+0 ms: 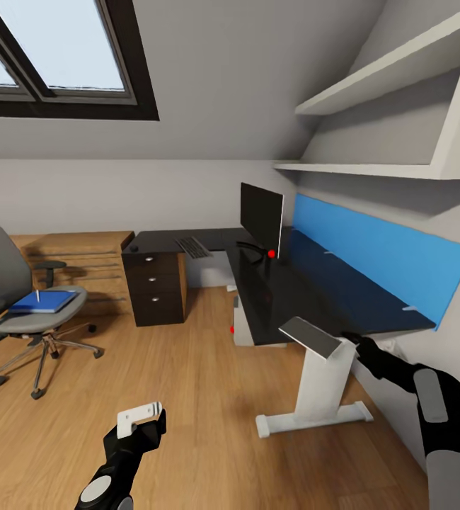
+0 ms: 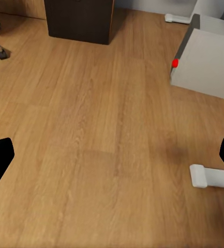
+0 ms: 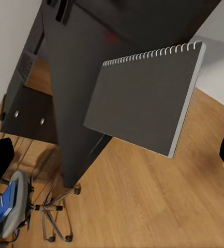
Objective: In the bedroom, organize the workspace by keeping the computer under the desk, ensuring the monitor is on the desk, placing the keyboard on the desk next to the monitor, placing the mouse on the desk next to the keyboard, moving the folder from the swivel chair onto the desk next to the mouse, stacking the notebook on top of the folder with the pen on top of the notebook, and positioning the swivel chair next to the desk.
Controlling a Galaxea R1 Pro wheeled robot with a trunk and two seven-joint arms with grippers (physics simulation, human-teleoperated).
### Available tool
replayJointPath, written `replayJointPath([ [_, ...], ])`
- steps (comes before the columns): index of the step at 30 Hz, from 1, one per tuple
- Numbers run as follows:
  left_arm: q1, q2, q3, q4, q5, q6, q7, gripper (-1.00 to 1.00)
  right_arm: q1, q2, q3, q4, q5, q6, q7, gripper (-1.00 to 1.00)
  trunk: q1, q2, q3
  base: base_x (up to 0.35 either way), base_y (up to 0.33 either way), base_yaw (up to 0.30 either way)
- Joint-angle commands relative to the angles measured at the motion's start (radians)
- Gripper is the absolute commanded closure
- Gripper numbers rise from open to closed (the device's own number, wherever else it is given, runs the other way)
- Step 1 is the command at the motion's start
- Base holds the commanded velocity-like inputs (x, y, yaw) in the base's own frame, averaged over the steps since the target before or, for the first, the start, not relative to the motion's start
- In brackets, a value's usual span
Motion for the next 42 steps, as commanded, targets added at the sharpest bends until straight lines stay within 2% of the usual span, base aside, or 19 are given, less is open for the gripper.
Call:
replayJointPath([
  [1,0.0,0.0,-0.001,-0.002,0.01,0.002,0.008,-1.0,-0.001,0.0,-0.004,0.0,0.006,0.005,0.007,-1.0,0.004,-0.008,-0.004,0.0,0.0,0.0],
  [11,0.0,0.0,-0.001,-0.001,0.01,0.002,0.008,-1.0,0.002,0.0,-0.01,0.04,0.006,0.002,0.012,-1.0,0.042,-0.078,-0.035,0.0,0.0,0.0],
  [18,0.0,0.0,0.0,0.004,0.01,0.003,0.008,-1.0,0.002,0.0,-0.044,0.079,0.005,0.003,0.052,-1.0,0.069,-0.127,-0.057,0.0,0.0,0.0],
  [24,0.0,0.0,0.002,0.008,0.011,0.003,0.008,-1.0,0.002,-0.001,-0.052,0.1,0.006,0.002,0.082,-1.0,0.092,-0.169,-0.076,0.0,0.0,0.0],
  [27,0.0,0.0,0.003,0.009,0.01,0.004,0.008,-1.0,0.002,-0.02,-0.053,0.16,0.005,0.001,0.094,-1.0,0.104,-0.19,-0.086,0.0,0.0,0.0],
  [34,0.0,0.0,0.003,0.009,0.01,0.004,0.008,-1.0,-0.001,-0.091,-0.053,0.319,0.003,-0.014,0.139,-1.0,0.13,-0.239,-0.107,0.0,0.0,0.0],
  [37,0.0,0.0,0.002,0.009,0.01,0.004,0.008,-1.0,-0.002,-0.11,-0.053,0.356,0.003,-0.022,0.178,-1.0,0.142,-0.26,-0.117,0.0,0.0,0.0],
  [42,0.0,0.0,0.002,0.009,0.01,0.004,0.008,-1.0,-0.002,-0.121,-0.053,0.376,0.004,-0.027,0.211,-1.0,0.161,-0.295,-0.133,0.0,0.0,0.0],
])
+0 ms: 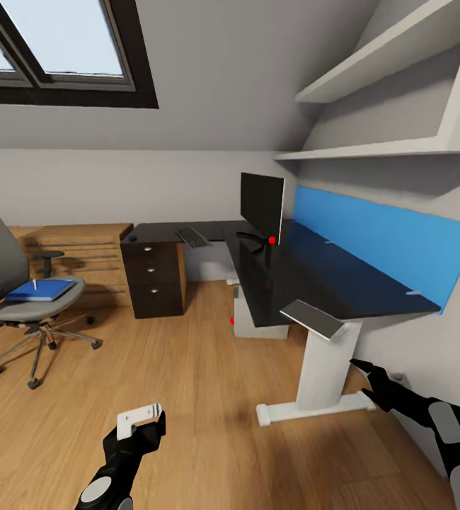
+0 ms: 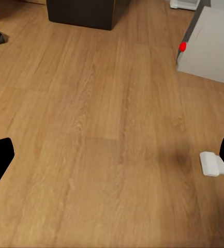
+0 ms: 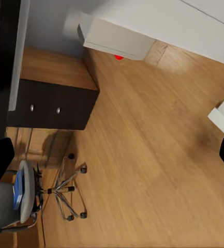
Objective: In the bedroom, organize the workspace by keeping the computer under the desk, ensuring the monitor is on the desk, placing the keyboard on the desk next to the monitor, placing the mouse on the desk next to the keyboard, moving the folder from the swivel chair onto the desk next to the mouse, stacking the notebook on top of the folder with the pen on top of the notebook, and positioning the swivel chair next to the desk.
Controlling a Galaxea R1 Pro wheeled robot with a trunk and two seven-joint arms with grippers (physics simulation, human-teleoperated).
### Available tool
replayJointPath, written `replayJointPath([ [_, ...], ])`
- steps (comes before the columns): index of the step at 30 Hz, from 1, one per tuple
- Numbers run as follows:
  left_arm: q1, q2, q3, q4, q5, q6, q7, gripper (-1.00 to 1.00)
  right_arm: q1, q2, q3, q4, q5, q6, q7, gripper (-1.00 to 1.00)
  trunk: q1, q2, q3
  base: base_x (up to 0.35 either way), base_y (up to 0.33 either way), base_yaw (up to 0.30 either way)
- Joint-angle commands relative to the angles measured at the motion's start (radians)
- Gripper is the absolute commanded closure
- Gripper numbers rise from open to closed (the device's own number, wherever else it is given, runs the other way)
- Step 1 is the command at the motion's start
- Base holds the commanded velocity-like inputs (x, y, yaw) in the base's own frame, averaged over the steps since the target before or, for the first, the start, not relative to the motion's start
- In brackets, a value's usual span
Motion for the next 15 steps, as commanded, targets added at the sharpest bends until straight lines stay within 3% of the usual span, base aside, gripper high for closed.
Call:
replayJointPath([
  [1,0.0,0.0,-0.001,-0.002,0.01,0.002,0.008,-1.0,-0.001,0.0,-0.004,0.001,0.002,0.006,0.006,-1.0,0.004,-0.008,-0.004,0.0,0.0,0.0],
  [8,0.0,0.0,-0.003,-0.002,0.01,0.002,0.008,-1.0,-0.001,-0.001,-0.004,-0.001,0.001,0.004,0.019,-1.0,0.031,-0.057,-0.026,0.0,0.0,0.0],
  [15,0.0,0.0,-0.005,-0.002,0.011,0.002,0.007,-1.0,-0.001,0.001,-0.003,-0.015,0.001,0.006,0.132,-1.0,0.031,-0.057,-0.026,0.0,0.0,0.0],
])
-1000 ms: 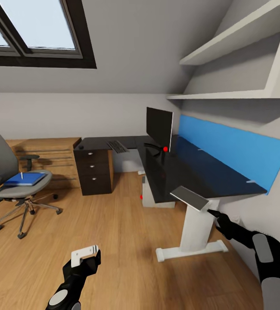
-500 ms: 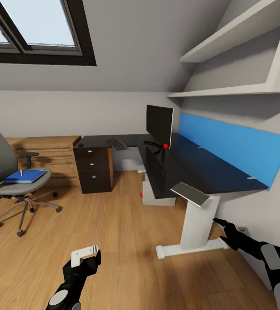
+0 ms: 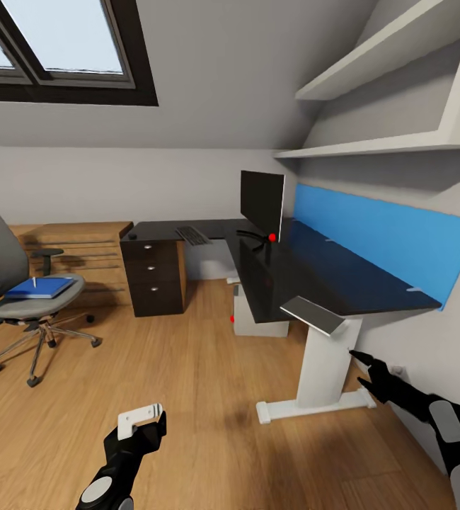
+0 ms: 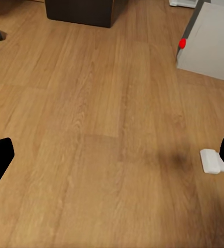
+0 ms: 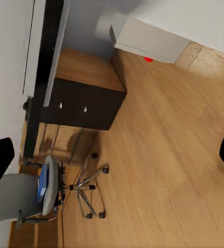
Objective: In the bedroom, organize the workspace by keeping the computer under the desk, ensuring the monitor is on the desk, placing the keyboard on the desk next to the monitor, placing the mouse on the desk next to the keyboard, moving the folder from the swivel chair onto the desk next to the mouse, stacking the notebook on top of the folder with the pen on top of the notebook, and positioning the swivel chair next to the desk.
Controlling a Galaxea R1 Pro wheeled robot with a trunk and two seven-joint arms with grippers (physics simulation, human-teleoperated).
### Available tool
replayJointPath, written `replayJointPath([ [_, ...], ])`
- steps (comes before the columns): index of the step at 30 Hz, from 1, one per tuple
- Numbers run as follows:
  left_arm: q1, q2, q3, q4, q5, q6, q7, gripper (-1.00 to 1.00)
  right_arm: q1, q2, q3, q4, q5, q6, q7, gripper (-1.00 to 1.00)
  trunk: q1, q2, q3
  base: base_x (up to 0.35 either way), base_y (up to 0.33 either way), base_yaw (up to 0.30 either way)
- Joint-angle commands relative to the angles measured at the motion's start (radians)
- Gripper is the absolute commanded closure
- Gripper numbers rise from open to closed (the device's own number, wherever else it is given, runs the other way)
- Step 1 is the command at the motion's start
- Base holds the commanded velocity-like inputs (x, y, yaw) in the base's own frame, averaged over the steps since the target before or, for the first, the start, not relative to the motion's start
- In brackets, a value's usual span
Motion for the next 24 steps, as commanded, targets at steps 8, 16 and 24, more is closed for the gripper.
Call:
replayJointPath([
  [8,0.0,0.002,-0.002,0.001,0.01,0.002,0.007,-1.0,-0.001,0.01,-0.005,-0.011,-0.041,0.019,0.126,-1.0,0.0,0.0,-0.001,0.0,0.0,0.0],
  [16,0.0,0.002,-0.002,0.001,0.01,0.0,0.006,-1.0,-0.001,0.01,-0.005,-0.011,-0.078,0.019,0.135,-1.0,0.0,0.0,-0.001,0.024,0.0,0.0],
  [24,0.0,0.003,-0.002,0.019,0.01,-0.001,0.005,-1.0,-0.001,0.01,-0.006,-0.01,-0.08,0.019,0.133,-1.0,0.0,0.0,-0.001,0.111,0.0,0.0],
])
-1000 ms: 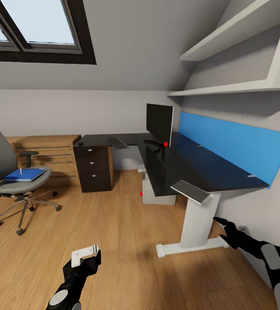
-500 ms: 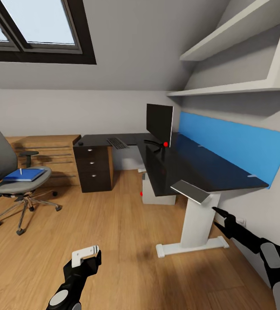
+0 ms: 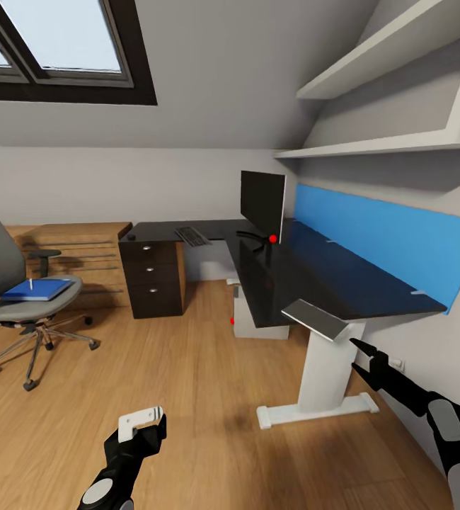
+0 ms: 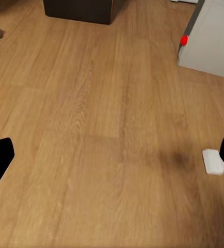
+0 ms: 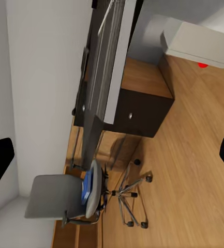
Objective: In the bedroom, organize the workspace by keeping the computer under the desk, ensuring the monitor is on the desk, placing the keyboard on the desk next to the monitor, placing the mouse on the desk next to the keyboard, moving the folder from the swivel chair onto the desk next to the mouse, stacking the notebook on top of the folder with the pen on top of the notebook, and positioning the swivel chair next to the desk.
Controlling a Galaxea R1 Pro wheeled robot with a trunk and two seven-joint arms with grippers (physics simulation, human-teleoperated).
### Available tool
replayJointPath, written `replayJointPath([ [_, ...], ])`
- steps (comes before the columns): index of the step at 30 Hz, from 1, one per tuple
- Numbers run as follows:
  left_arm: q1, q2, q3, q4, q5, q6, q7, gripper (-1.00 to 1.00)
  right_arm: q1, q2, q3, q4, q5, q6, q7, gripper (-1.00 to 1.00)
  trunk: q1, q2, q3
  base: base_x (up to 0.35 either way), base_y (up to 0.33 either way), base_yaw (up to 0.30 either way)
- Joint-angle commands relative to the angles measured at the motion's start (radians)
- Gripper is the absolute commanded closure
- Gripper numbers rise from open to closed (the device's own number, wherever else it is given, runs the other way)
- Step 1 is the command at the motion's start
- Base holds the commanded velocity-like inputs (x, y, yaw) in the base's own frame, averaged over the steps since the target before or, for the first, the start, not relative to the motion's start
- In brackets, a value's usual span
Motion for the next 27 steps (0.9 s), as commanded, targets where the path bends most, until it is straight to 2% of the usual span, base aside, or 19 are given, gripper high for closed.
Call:
replayJointPath([
  [1,0.0,0.0,-0.001,-0.001,0.01,0.002,0.008,-1.0,-0.001,0.0,-0.003,0.0,0.0,0.006,0.002,-1.0,0.0,0.0,-0.001,0.197,0.0,0.0],
  [15,0.0,0.0,0.0,0.002,0.011,0.002,0.009,-1.0,-0.001,0.0,-0.004,0.009,0.002,0.004,-0.017,-1.0,0.0,0.0,-0.001,0.131,0.001,0.0],
  [27,0.0,0.0,-0.001,0.002,0.011,0.002,0.008,-1.0,-0.001,0.0,-0.003,0.009,0.002,0.002,-0.018,-1.0,0.0,0.0,-0.001,0.126,0.072,0.0],
])
